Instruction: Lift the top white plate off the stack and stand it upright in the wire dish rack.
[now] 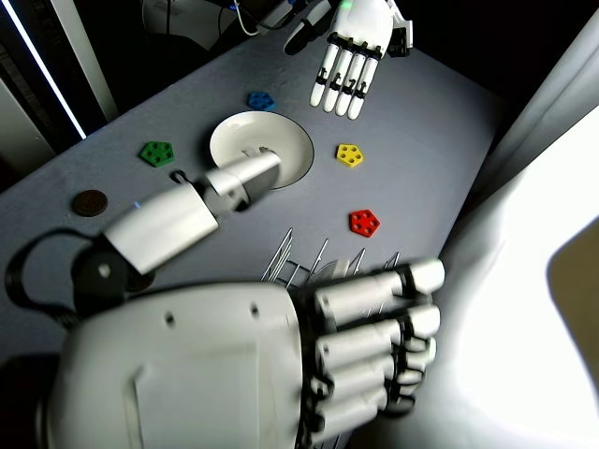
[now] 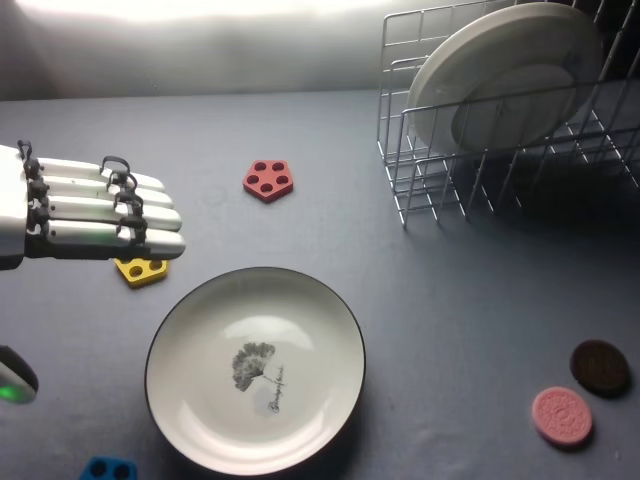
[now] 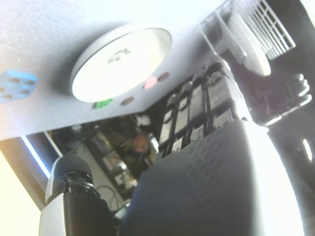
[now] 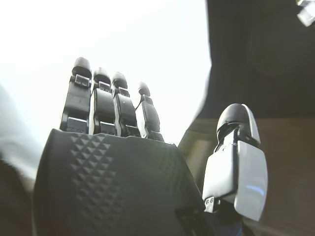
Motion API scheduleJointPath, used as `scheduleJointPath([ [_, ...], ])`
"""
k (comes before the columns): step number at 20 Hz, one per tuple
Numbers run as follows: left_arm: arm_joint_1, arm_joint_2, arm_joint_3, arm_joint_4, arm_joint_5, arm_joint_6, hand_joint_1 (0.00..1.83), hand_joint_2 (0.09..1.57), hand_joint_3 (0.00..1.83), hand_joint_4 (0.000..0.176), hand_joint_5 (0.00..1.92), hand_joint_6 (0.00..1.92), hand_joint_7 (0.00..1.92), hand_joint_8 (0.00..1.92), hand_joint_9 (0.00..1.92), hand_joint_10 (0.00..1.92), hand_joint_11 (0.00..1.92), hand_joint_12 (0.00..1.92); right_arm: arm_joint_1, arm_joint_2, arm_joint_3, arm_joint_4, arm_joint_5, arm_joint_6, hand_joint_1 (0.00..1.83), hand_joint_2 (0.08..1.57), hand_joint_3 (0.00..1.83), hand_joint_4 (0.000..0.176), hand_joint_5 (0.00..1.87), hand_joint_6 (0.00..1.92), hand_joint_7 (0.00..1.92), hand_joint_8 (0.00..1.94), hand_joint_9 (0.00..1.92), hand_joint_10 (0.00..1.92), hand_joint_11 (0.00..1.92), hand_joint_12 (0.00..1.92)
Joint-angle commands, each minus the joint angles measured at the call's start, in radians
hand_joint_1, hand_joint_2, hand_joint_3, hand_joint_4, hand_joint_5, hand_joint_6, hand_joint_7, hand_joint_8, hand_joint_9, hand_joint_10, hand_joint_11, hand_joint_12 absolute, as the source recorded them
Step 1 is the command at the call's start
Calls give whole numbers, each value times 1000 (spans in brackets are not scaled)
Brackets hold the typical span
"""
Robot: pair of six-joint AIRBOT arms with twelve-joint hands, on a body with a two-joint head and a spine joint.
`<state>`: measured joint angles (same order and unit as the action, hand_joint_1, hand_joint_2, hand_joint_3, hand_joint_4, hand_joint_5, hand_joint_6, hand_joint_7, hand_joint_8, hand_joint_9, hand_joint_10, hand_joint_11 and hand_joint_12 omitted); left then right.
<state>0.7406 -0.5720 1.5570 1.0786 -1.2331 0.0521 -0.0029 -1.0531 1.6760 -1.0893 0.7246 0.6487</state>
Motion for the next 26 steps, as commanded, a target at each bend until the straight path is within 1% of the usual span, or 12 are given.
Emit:
scheduleJointPath([
  [1,-16,0,-6,-64,-81,4,246,963,2,0,29,6,41,10,46,10,83,19,14,18,-5,67,53,-30,252,964,0,93,96,4,69,3,46,4,45,50],
  [2,-16,0,-4,-62,-84,5,260,959,0,0,35,7,43,8,49,9,89,21,14,25,-28,65,57,-119,260,960,0,97,92,2,77,6,49,4,44,48],
  [4,-16,0,-1,-62,-86,5,249,951,0,0,37,6,41,5,38,3,86,19,14,36,-58,65,66,-218,231,964,0,106,80,0,70,1,38,0,38,42],
  [9,-17,1,-7,-73,-78,-5,219,952,0,0,40,6,46,7,33,6,84,17,17,69,-163,64,103,-515,238,956,0,105,89,5,67,6,46,6,50,40],
  [11,-17,3,-12,-72,-75,-4,214,953,0,0,47,6,57,8,42,7,86,18,17,77,-195,55,116,-582,230,961,1,96,74,0,62,2,39,1,35,32],
  [14,-18,3,-15,-69,-64,-3,182,963,3,0,37,0,36,0,27,0,74,12,17,85,-255,-2,133,-677,242,960,0,98,94,8,101,14,52,6,21,25],
  [15,-18,3,-15,-70,-61,-4,175,959,1,0,27,0,29,0,25,0,68,10,17,86,-277,-40,144,-690,233,968,3,91,90,5,97,10,55,6,18,23],
  [17,-18,3,-13,-71,-61,-2,186,957,0,0,29,2,28,0,26,0,64,8,17,95,-325,-95,156,-725,216,972,4,102,89,3,94,6,54,4,20,23],
  [19,-18,3,-16,-70,-59,-2,203,956,0,0,38,5,38,4,33,3,75,13,17,99,-361,-139,169,-743,207,986,8,99,77,0,84,0,39,0,10,18],
  [21,-18,4,-19,-69,-56,-2,208,950,0,0,65,12,64,11,51,9,85,17,15,99,-380,-152,179,-747,207,986,5,98,96,6,112,8,58,7,18,20],
  [25,-17,8,-20,-69,-53,-3,205,949,0,0,34,0,31,2,21,3,70,10,-41,100,-407,-197,223,-747,198,989,4,106,100,5,115,6,70,9,39,28],
  [26,-17,10,-21,-69,-54,-3,241,947,0,0,42,4,48,8,38,9,85,16,-52,102,-416,-209,231,-747,210,986,1,101,92,1,115,5,70,7,51,33],
])
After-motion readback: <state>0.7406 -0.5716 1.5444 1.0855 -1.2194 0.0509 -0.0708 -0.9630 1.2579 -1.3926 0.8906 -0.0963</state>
